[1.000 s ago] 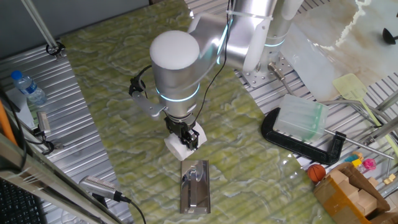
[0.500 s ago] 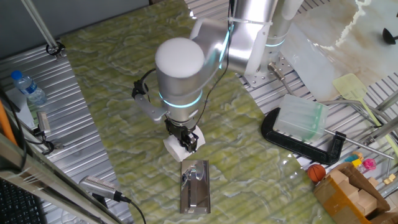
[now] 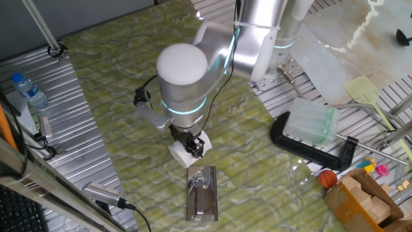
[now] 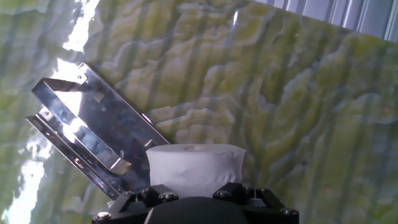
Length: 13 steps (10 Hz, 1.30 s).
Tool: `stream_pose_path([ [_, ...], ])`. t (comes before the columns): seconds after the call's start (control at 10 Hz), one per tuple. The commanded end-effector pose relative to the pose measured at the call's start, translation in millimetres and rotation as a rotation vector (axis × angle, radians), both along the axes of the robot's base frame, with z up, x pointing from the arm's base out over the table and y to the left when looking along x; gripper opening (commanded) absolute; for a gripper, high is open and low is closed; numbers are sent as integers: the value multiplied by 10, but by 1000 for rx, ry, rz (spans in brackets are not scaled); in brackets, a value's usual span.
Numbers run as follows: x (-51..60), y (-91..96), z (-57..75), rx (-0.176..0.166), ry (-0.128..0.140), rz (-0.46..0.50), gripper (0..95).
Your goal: Take the roll of paper down from the shelf
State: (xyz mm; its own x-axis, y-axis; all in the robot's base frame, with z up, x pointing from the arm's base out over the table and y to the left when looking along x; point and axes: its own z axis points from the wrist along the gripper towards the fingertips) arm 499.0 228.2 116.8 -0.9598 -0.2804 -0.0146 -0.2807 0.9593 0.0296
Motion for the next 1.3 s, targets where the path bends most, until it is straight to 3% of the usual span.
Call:
stream_pose_path([
  [0.1,8,10,-9,-38,-13,-98,0],
  [0.4,8,10,-9,-37,-1,-36,0],
  [1.0,8,10,-9,-26,-5,60,0],
  [1.3,8,8,-10,-34,-1,29,0],
])
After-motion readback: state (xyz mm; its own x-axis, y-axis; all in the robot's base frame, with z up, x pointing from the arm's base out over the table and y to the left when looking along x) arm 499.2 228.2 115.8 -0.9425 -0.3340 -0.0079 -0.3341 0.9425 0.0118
